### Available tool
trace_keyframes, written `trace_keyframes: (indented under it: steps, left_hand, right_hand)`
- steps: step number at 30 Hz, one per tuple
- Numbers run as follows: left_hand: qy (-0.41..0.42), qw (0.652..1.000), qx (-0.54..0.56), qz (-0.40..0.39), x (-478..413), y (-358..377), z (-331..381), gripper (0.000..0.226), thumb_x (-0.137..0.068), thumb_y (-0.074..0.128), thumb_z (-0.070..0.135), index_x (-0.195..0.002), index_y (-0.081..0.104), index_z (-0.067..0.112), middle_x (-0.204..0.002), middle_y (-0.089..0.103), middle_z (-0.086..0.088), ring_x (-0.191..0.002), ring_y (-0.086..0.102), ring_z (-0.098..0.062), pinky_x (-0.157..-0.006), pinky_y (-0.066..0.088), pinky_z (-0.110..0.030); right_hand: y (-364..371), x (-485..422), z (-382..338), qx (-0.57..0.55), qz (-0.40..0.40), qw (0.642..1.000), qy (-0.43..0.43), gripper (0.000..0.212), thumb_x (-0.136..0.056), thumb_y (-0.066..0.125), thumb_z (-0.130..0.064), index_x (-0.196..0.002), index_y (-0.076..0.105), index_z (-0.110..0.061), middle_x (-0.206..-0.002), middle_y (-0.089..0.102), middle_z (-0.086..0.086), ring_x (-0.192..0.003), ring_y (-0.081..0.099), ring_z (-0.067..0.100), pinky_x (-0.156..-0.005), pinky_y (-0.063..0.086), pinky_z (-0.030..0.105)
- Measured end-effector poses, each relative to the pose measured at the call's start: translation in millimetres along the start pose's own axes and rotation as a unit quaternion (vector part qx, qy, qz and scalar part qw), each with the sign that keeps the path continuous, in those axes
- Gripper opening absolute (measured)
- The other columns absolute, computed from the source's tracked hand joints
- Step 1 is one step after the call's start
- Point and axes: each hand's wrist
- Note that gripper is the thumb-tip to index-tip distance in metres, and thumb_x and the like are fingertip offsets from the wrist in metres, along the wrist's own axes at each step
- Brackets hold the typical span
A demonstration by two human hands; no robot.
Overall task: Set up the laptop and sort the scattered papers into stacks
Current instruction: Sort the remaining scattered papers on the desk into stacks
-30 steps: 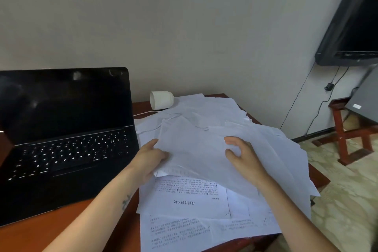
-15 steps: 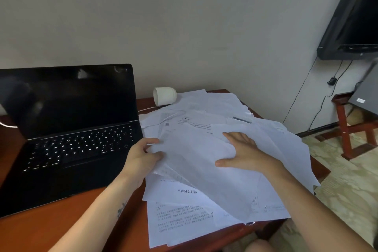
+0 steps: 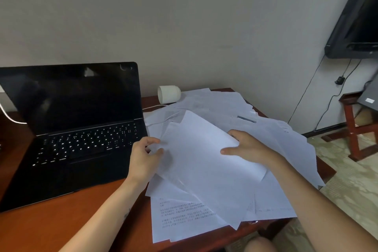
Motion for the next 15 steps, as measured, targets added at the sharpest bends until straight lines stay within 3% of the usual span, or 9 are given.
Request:
trace_keyframes:
  steps: [3, 5, 9, 12, 15]
  left_hand:
    - [-0.008, 1.000, 0.015, 0.000, -4.4, 2.2, 5.2, 0.036, -0.096, 0.070, 0.011, -0.126, 0.059, 0.027, -0.135, 0.054, -0.004, -0.119, 0.058, -0.025, -0.098, 0.051, -0.039]
    - [-0.016, 0.999, 0.028, -0.002, -7.3, 4.4, 7.8, 0.050, -0.098, 0.068, 0.014, -0.143, 0.049, 0.020, -0.139, 0.052, -0.005, -0.124, 0.057, -0.028, -0.104, 0.052, -0.048]
    - [-0.021, 0.998, 0.053, -0.005, -5.9, 11.6, 17.0, 0.067, -0.100, 0.067, 0.021, -0.157, 0.031, 0.017, -0.142, 0.049, -0.002, -0.132, 0.048, -0.018, -0.106, 0.042, -0.035]
    - [-0.052, 0.992, 0.103, -0.052, 2.5, 23.8, 30.8, 0.074, -0.100, 0.067, 0.026, -0.159, 0.023, 0.020, -0.138, 0.054, 0.000, -0.124, 0.054, -0.016, -0.099, 0.040, -0.031]
    - [-0.098, 0.982, 0.130, -0.099, 4.8, 36.2, 37.9, 0.076, -0.098, 0.069, 0.033, -0.158, 0.022, 0.022, -0.123, 0.068, -0.001, -0.108, 0.064, -0.015, -0.087, 0.040, -0.024]
  right_hand:
    - [-2.9, 7.7, 1.5, -0.090, 0.025, 0.996, 0.004, 0.026, -0.086, 0.080, -0.025, -0.106, 0.065, -0.017, -0.101, 0.075, -0.004, -0.087, 0.073, 0.012, -0.072, 0.057, 0.025]
    - [-2.6, 12.3, 7.6, -0.147, 0.063, 0.987, 0.019, 0.026, -0.087, 0.079, -0.024, -0.106, 0.064, -0.015, -0.101, 0.075, 0.000, -0.087, 0.074, 0.015, -0.073, 0.057, 0.026]
    - [-2.1, 25.7, 15.5, -0.239, 0.147, 0.959, 0.036, 0.028, -0.089, 0.077, -0.024, -0.109, 0.062, -0.012, -0.103, 0.075, 0.001, -0.091, 0.074, 0.019, -0.078, 0.058, 0.034]
    - [4.1, 33.2, 11.9, -0.307, 0.170, 0.936, 0.036, 0.025, -0.092, 0.074, -0.023, -0.113, 0.063, -0.016, -0.105, 0.076, -0.003, -0.094, 0.074, 0.017, -0.078, 0.058, 0.034]
    - [9.6, 32.7, 11.4, -0.358, 0.181, 0.915, 0.041, 0.030, -0.092, 0.074, -0.025, -0.120, 0.064, -0.017, -0.112, 0.075, 0.000, -0.102, 0.073, 0.020, -0.093, 0.057, 0.046]
Point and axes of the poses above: each hand's wrist, its own x-axis away from the middle knuckle, its own y-axis out of the palm, z = x × y
